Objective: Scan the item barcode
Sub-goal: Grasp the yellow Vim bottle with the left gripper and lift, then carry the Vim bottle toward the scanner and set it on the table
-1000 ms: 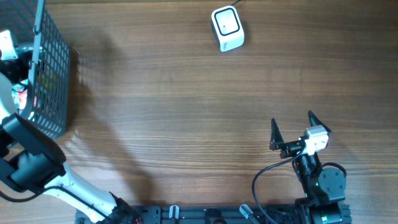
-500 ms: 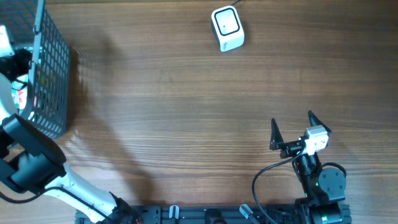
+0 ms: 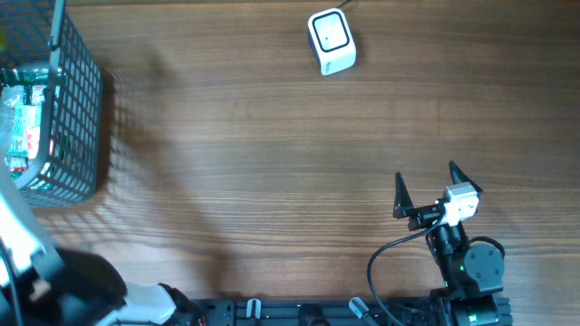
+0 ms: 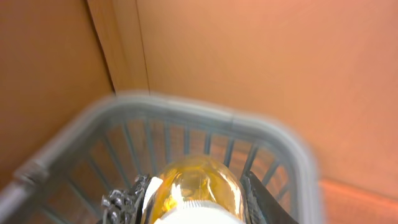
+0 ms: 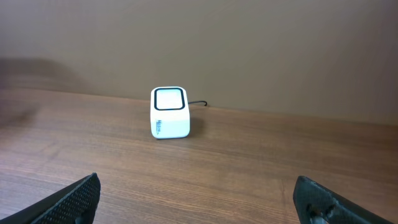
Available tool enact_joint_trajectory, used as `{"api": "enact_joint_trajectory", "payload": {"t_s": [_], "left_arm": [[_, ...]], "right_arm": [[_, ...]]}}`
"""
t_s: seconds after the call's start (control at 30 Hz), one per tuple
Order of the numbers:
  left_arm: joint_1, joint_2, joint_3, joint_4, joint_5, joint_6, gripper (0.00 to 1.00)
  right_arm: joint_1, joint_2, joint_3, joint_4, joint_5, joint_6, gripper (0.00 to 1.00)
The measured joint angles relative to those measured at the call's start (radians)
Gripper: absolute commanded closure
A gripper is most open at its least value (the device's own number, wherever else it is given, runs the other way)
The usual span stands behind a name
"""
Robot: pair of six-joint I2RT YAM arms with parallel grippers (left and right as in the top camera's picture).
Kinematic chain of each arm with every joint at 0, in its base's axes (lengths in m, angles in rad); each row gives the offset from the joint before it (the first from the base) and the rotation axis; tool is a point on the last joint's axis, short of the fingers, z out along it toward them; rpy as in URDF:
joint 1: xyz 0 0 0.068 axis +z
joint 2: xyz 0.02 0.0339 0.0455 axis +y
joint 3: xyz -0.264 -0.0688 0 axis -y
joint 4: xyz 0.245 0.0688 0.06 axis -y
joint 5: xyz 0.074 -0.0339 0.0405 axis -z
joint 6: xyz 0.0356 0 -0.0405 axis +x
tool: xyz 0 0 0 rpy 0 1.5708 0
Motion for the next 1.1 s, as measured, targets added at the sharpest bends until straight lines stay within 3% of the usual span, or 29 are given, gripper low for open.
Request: {"api": "enact_joint_trajectory", "payload": {"t_s": [0.3, 0.47, 0.77, 1.1], "left_arm": [[-0.013, -0.232, 0.000, -0.068, -0.002, -0.085, 0.75], [-0.101, -0.338, 0.000, -0.157, -0.006, -0.122, 0.74], [-0.418, -0.427, 0.001, -0.430, -0.026, -0.154, 0.74], [-0.821, -0.280, 0.000, -0.733, -0.259, -0.270, 0.74]], "right_arm": [[0.000, 0.000, 0.000, 0.000, 0.000, 0.000, 0.00], [0.000, 0.000, 0.000, 0.000, 0.000, 0.000, 0.00], [0.000, 0.000, 0.000, 0.000, 0.000, 0.000, 0.00], [0.000, 0.000, 0.000, 0.000, 0.000, 0.000, 0.00]]}}
